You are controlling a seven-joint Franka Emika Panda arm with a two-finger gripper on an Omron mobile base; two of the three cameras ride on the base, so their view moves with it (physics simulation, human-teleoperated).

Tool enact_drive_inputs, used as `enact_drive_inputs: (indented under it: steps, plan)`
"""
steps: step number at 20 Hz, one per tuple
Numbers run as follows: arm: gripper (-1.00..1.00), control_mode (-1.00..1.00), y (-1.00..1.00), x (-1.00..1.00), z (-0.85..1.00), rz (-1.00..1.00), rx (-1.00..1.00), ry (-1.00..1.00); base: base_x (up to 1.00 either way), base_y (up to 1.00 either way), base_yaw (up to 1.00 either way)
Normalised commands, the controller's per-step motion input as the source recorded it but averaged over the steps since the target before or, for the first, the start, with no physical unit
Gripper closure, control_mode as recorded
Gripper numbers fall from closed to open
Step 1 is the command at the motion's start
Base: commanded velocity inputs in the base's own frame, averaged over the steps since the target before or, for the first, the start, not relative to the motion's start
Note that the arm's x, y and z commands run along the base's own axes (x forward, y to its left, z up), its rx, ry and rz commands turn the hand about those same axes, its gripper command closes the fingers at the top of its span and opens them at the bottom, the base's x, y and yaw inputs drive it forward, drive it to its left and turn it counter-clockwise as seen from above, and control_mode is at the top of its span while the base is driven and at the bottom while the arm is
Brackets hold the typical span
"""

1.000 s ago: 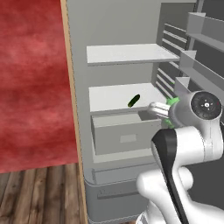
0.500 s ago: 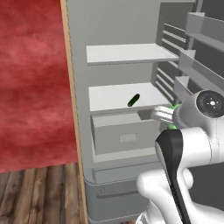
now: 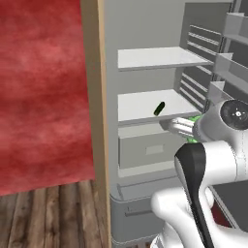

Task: Place the cold items (corn and cucumber) from the fridge in one tupperware on the dining counter. Place the warm items (kebab skewer and hot dog) in the stove area in another tupperware.

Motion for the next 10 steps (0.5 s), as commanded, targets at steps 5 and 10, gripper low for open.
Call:
enact_drive_inputs:
  steps: [5, 10]
  plan:
    - [1.0, 1.0, 0.0, 0.0, 0.0, 0.0, 0.0, 0.0, -0.51, 0.31, -0.37]
    - [1.0, 1.0, 0.0, 0.0, 0.0, 0.0, 0.0, 0.0, -0.61, 0.1, -0.49]
